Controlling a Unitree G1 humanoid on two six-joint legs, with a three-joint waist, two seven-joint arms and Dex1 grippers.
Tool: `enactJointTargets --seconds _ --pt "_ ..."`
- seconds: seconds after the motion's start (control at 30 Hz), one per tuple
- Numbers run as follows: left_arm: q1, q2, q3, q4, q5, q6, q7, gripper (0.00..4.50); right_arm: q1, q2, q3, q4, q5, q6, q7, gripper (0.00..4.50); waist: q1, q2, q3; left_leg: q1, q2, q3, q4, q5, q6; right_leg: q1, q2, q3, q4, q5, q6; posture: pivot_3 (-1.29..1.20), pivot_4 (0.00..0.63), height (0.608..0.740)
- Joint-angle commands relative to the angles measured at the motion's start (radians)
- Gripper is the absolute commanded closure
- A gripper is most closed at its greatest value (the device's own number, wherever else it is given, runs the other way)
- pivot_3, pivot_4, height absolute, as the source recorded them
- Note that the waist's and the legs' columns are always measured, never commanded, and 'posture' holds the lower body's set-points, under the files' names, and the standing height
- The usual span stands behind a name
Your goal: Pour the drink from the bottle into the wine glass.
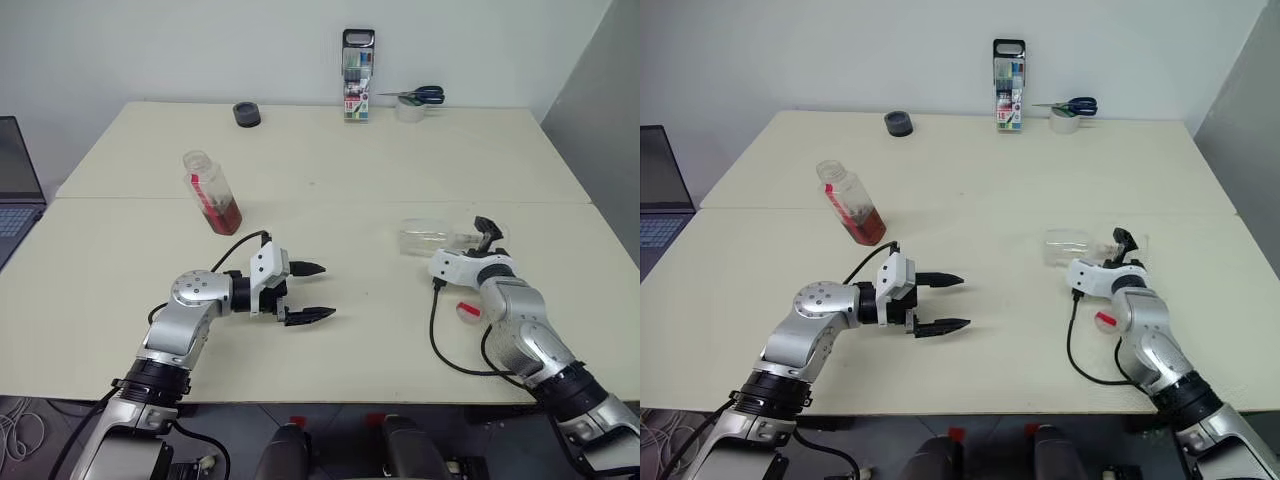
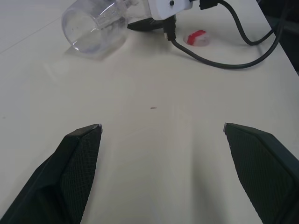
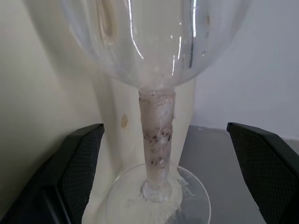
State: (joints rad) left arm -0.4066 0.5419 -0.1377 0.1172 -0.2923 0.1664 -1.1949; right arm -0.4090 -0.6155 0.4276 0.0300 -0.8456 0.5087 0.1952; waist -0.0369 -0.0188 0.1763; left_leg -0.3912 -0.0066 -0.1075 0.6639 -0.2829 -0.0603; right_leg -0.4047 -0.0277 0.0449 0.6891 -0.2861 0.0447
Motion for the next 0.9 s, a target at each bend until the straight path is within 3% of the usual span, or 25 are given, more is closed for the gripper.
enactJointTargets --seconds 0.03,0.43,0.57,0.7,0.77,0.9 --pt "-0.022 -0.011 0.003 -0.019 -0.003 -0.010 0.010 0.00 -0.018 0.014 -0.024 0.059 -0.011 -0.042 -0.045 0.38 0.000 0.000 0.000 0.000 0.000 0.000 0.000 0.000 0.000 0.000 0.000 0.000 0.000 0.000 0.000 0.00 0.150 0.740" --pt "-0.008 -0.024 0.038 -0.061 -0.024 0.050 0.087 0.00 -0.036 0.048 -0.074 0.053 -0.011 -0.075 -0.076 4.35 -0.005 0.000 0.000 0.000 0.000 0.000 0.000 0.000 0.000 0.000 0.000 0.000 0.000 0.000 0.000 0.00 0.150 0.740" --pt "0.020 -0.018 0.093 -0.098 -0.056 0.116 0.157 0.00 -0.044 0.096 -0.149 -0.041 0.046 -0.077 -0.094 4.35 -0.009 0.000 0.000 0.000 0.000 0.000 0.000 0.000 0.000 -0.001 0.000 0.000 0.001 0.000 0.000 0.00 0.150 0.740" --pt "0.045 0.004 0.141 -0.141 -0.082 0.183 0.196 0.00 -0.070 0.308 -0.296 -0.115 0.282 -0.076 -0.097 4.35 -0.023 0.000 0.000 0.000 0.001 0.000 -0.001 0.000 0.000 -0.001 0.001 0.000 0.001 0.000 0.000 0.00 0.150 0.740" --pt "0.046 0.017 0.154 -0.158 -0.092 0.207 0.203 0.00 -0.077 0.442 -0.381 -0.094 0.478 -0.145 -0.081 4.35 -0.022 0.000 0.000 0.000 0.002 -0.001 -0.001 0.000 0.000 -0.001 0.001 0.000 0.002 0.000 0.000 0.00 0.150 0.740" --pt "0.038 0.048 0.172 -0.186 -0.115 0.250 0.195 0.00 -0.094 0.564 -0.385 -0.022 0.620 -0.154 -0.027 4.35 -0.021 0.001 0.000 0.000 0.000 -0.001 -0.001 0.000 0.000 -0.001 0.000 0.000 0.002 0.000 0.000 0.00 0.150 0.740"
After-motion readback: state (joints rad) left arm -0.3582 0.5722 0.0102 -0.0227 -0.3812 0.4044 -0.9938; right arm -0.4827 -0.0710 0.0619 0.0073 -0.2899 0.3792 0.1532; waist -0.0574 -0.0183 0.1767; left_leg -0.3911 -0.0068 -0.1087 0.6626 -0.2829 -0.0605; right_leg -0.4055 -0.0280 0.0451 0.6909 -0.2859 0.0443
